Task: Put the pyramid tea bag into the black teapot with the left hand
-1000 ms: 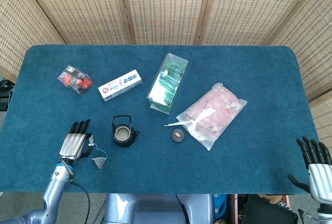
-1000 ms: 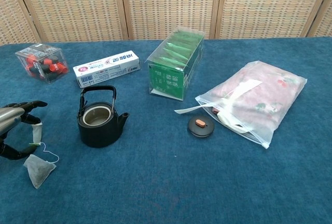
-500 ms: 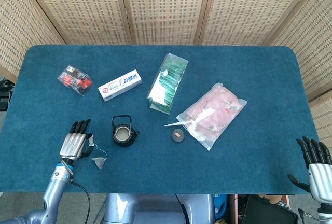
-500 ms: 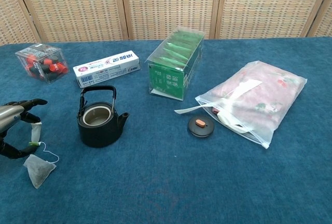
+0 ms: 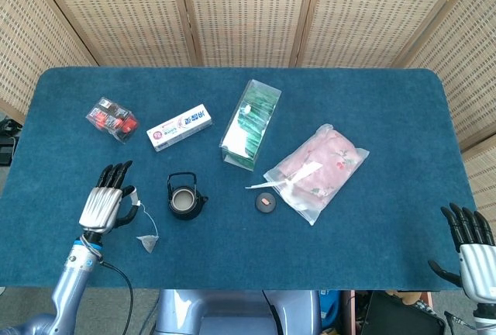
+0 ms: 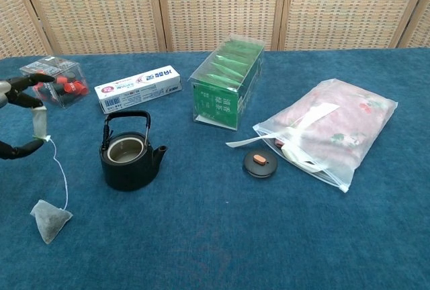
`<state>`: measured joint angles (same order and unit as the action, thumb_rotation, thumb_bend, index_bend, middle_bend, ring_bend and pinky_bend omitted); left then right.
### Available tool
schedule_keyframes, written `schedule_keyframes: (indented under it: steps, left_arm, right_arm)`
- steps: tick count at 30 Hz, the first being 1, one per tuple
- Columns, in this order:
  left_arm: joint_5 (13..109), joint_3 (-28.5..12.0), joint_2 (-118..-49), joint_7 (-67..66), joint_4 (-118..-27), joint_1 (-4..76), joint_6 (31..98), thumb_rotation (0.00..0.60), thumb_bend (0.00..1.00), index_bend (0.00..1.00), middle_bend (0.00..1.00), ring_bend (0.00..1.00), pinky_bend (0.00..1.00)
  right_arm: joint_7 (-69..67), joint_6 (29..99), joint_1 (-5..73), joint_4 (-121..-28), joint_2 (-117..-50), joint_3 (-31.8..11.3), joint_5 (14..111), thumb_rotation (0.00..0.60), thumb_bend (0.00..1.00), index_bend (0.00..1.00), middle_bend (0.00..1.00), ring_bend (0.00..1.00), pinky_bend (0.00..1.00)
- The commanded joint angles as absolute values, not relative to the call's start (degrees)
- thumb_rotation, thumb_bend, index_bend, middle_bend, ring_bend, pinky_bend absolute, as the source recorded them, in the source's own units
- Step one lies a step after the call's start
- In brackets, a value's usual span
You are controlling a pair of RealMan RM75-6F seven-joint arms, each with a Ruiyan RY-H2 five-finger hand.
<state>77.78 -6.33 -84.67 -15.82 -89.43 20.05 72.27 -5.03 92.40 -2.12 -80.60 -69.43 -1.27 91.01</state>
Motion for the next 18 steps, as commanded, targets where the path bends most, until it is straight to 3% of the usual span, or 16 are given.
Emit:
schedule_keyframes:
  steps: [1, 18]
  left_arm:
    - [80.83, -7.02, -81.87, -14.96, -93.41, 20.11, 74.7, 0.6, 0.38, 0.6, 0.04, 0.0, 0.0]
    - [88.15, -8.25, -77.49, -16.48, -103.34, 22.76, 76.58, 0.6, 0.38, 0.6, 0.05, 0.0, 0.0]
  right_arm:
    - [-5.28, 92.53, -2.12, -80.38, -69.49, -1.26, 91.12, 0.6, 0.07, 0.09, 0.14, 0.0, 0.08]
    - [-6.73, 92.5, -2.02, -78.96, -70.0, -1.26, 91.15, 0.6, 0.07, 0.09, 0.14, 0.0, 0.08]
